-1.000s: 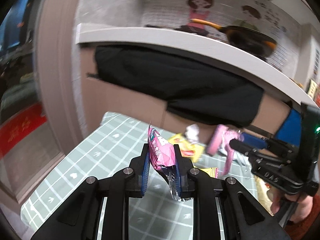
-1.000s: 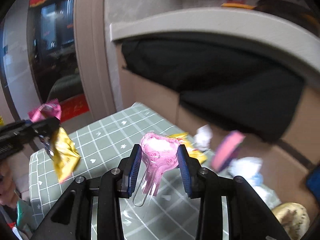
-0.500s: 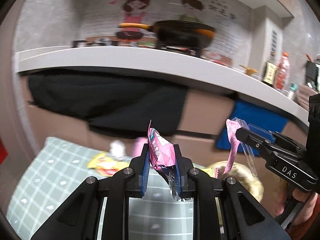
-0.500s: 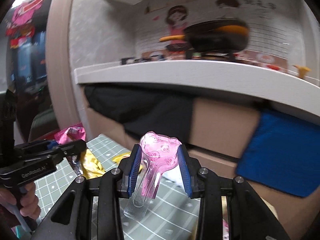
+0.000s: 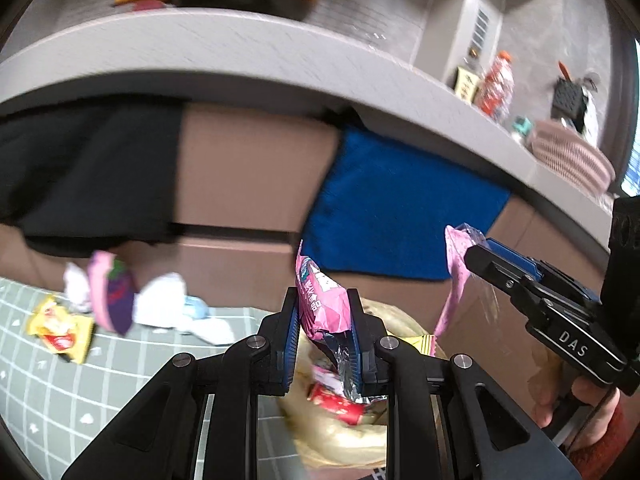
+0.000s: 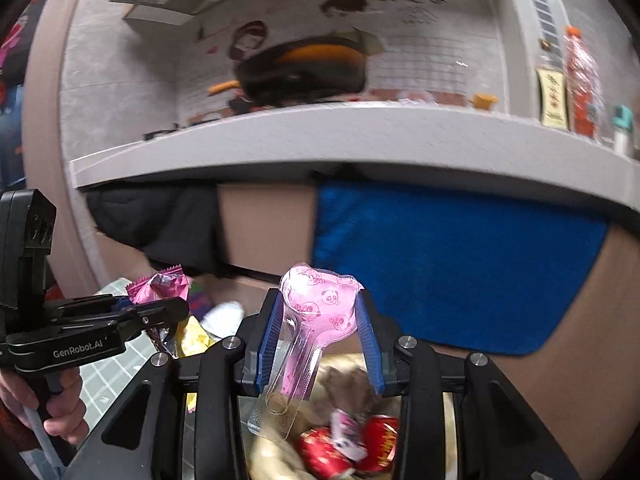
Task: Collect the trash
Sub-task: 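Carry the wrapper and pink toy over the bin and open both tools, then move back to the table and grasp the pink sponge with the left tool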
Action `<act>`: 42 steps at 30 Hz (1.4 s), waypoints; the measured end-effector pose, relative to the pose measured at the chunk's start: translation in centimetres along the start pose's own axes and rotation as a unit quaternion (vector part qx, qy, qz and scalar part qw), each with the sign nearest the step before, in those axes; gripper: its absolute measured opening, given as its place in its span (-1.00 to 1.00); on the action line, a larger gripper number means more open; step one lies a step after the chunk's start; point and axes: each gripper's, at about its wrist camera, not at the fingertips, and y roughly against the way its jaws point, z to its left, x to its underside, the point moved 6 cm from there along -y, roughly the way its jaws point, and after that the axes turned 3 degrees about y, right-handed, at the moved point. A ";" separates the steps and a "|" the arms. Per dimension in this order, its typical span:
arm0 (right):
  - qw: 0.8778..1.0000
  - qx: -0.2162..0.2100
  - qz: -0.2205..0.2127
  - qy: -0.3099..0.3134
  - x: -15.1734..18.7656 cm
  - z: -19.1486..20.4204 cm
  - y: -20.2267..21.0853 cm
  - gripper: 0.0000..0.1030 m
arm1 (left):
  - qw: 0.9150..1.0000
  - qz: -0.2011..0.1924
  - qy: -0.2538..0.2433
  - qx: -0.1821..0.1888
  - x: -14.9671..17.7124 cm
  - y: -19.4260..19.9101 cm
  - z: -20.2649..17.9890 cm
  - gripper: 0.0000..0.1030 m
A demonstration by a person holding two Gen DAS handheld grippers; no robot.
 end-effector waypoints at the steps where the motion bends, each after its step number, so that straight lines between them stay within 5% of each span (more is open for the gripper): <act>1: 1.000 0.005 0.006 -0.004 0.6 -0.9 -0.3 -0.32 | 1.000 0.008 -0.003 0.003 0.3 -0.8 -0.3 -0.57; 12: 0.997 0.014 0.066 -0.046 6.6 -5.6 -3.5 -0.32 | 0.996 0.093 0.004 0.012 4.9 -7.1 -1.5 -0.57; 22: 0.994 0.011 0.087 -0.064 9.0 -6.3 -4.3 -0.32 | 0.995 0.101 0.009 0.023 4.9 -8.4 -1.9 -0.56; 27: 0.993 0.007 0.095 -0.069 9.7 -6.2 -4.3 -0.30 | 0.989 0.122 0.045 0.074 5.0 -8.3 -1.3 -0.36; 31: 0.992 0.008 0.094 -0.079 9.8 -6.1 -4.0 0.07 | 0.992 0.089 0.068 0.057 4.7 -6.5 -0.1 -0.24; 35: 0.993 0.007 0.090 -0.080 9.2 -5.2 -3.6 0.07 | 0.995 0.058 0.080 0.033 4.2 -4.0 1.5 -0.18; 42: 0.996 0.027 0.064 -0.057 6.5 -3.5 -2.6 0.08 | 0.989 0.047 0.123 0.069 3.2 -3.4 1.6 -0.12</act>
